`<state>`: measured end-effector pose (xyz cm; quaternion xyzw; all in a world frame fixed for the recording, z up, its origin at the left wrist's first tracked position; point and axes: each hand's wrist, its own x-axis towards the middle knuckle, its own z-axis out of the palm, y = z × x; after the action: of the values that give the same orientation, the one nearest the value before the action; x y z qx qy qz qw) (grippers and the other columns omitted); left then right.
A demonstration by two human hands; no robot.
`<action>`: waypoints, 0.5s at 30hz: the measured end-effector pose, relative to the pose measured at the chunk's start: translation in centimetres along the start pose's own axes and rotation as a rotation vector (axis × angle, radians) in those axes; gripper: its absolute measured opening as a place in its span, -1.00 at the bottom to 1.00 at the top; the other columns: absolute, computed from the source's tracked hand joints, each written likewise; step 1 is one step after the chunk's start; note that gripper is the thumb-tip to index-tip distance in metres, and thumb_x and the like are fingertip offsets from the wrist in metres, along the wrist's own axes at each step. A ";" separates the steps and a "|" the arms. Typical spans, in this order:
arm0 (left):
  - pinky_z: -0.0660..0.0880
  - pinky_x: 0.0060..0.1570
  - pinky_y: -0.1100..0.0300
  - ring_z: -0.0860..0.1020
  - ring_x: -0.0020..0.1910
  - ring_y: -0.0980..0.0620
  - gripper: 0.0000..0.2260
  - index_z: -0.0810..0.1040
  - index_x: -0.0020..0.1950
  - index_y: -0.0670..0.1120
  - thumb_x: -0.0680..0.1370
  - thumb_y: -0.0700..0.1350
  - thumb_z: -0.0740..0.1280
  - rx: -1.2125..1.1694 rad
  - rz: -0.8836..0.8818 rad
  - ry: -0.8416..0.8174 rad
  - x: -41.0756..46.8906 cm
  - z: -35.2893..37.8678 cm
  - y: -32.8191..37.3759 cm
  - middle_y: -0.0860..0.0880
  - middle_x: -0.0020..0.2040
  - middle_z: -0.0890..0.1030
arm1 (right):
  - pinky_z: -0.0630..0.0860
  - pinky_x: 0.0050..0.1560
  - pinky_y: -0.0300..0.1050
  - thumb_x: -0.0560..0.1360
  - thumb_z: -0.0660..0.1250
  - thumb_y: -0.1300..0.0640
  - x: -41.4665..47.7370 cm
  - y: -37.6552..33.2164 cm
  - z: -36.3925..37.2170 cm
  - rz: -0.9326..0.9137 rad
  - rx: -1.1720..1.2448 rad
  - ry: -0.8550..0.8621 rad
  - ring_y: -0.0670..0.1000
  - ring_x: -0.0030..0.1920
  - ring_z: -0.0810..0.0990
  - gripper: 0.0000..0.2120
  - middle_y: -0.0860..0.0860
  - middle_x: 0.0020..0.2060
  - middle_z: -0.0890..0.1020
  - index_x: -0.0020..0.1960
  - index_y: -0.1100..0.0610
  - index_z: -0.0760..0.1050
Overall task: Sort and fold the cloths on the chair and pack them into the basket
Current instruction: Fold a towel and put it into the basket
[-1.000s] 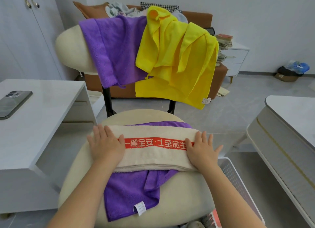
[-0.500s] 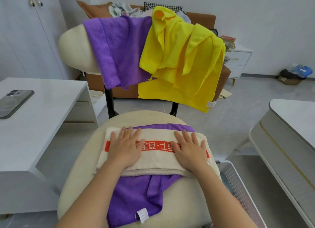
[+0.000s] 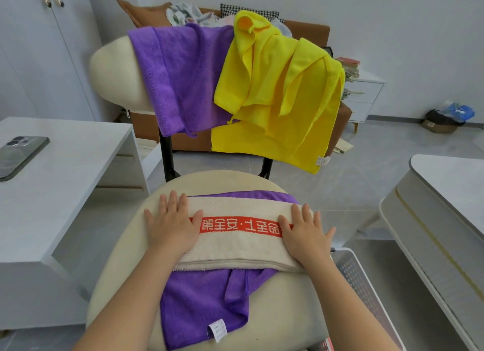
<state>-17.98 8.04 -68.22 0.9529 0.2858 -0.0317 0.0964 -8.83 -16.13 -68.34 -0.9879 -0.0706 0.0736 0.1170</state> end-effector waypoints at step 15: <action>0.40 0.14 -0.04 0.41 0.24 -0.14 -0.54 0.27 0.39 -0.14 0.57 0.06 0.21 -0.245 -0.154 0.178 -0.1 -1.6 -1.3 -0.15 0.28 0.44 | -0.25 0.40 0.39 0.60 -0.10 -0.18 -0.3 -0.7 -0.5 -0.037 -0.067 0.053 0.15 0.54 -0.14 -0.49 0.03 0.55 -0.01 0.50 -0.02 0.05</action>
<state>-18.78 9.43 -66.82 0.9083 0.3672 0.0805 0.1836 -9.14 -15.60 -67.65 -0.9914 -0.0880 0.0427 0.0871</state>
